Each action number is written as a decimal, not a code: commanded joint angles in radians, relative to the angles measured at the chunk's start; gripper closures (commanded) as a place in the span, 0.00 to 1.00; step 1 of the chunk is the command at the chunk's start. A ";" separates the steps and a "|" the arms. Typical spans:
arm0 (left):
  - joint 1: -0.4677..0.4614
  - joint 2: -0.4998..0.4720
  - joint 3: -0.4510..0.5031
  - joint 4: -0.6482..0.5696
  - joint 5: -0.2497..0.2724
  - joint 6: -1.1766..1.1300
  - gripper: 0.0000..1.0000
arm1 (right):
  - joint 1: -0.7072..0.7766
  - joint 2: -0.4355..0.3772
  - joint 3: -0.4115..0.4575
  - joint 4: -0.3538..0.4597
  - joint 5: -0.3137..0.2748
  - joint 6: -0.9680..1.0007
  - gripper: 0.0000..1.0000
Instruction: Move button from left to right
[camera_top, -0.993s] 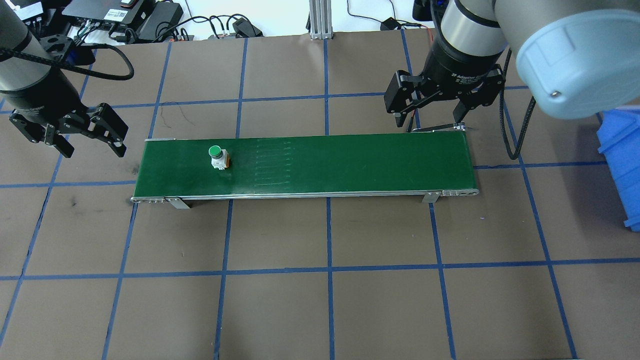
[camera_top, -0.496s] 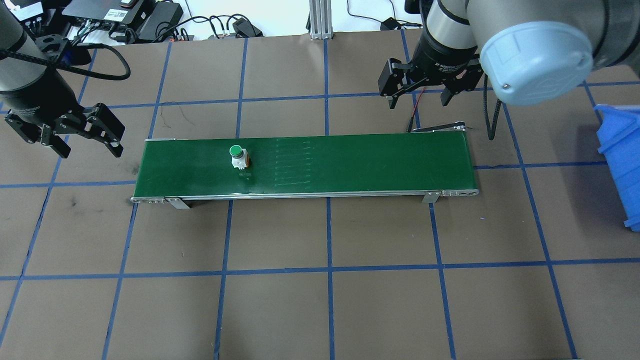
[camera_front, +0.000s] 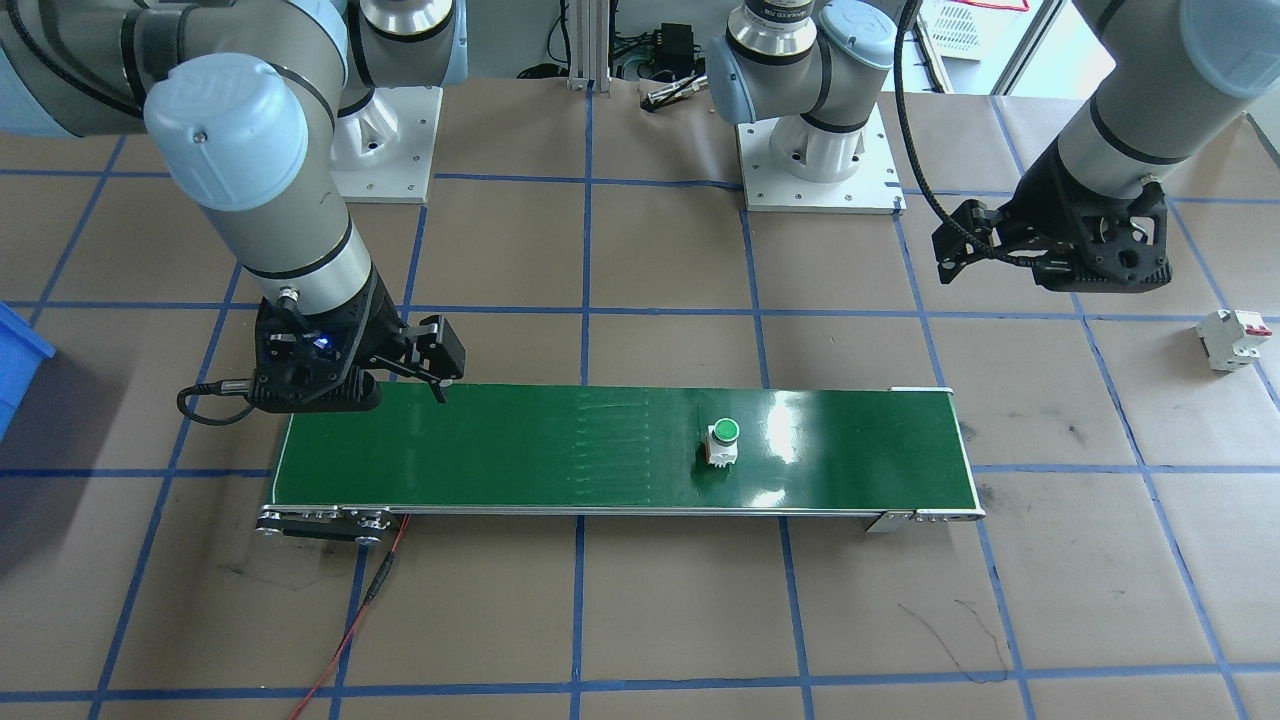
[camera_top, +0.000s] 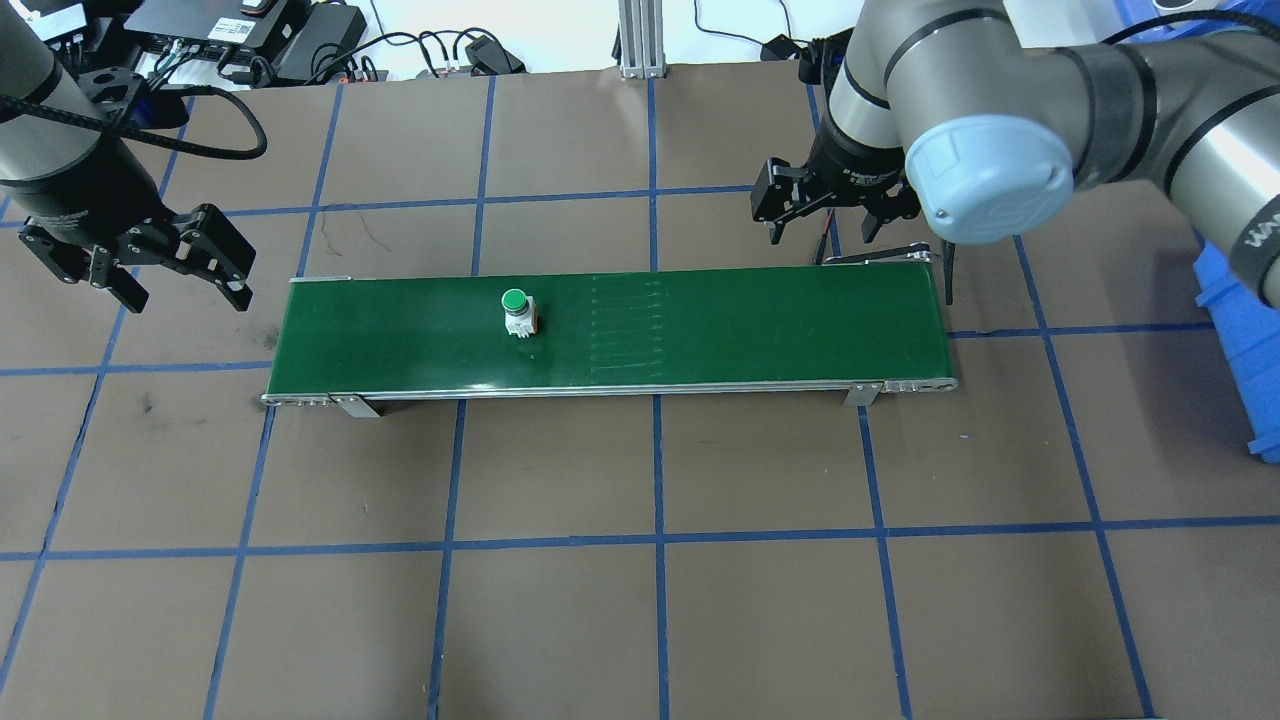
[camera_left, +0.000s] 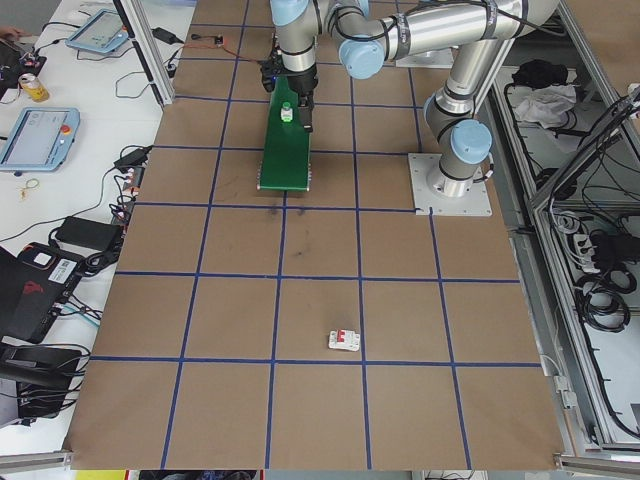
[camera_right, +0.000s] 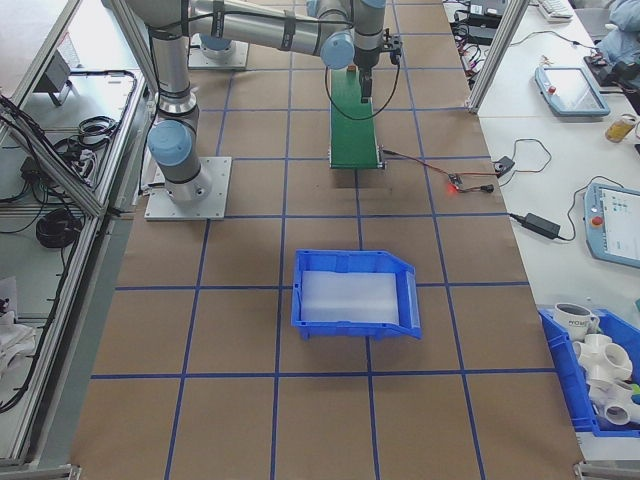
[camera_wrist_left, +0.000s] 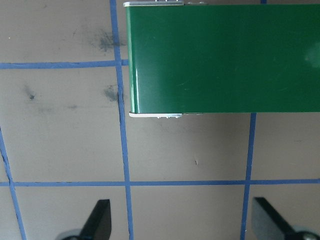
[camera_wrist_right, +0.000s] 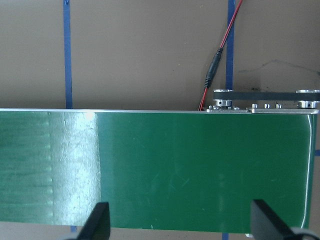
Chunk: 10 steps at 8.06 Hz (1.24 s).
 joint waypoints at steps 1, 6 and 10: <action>-0.009 0.015 0.002 0.008 -0.001 -0.001 0.00 | -0.001 0.021 0.090 -0.123 0.013 0.093 0.00; -0.015 0.023 -0.007 0.042 -0.005 -0.003 0.00 | 0.062 0.020 0.093 -0.137 0.079 0.254 0.00; -0.015 0.035 -0.010 0.044 0.002 0.008 0.00 | 0.129 0.055 0.093 -0.203 0.077 0.368 0.00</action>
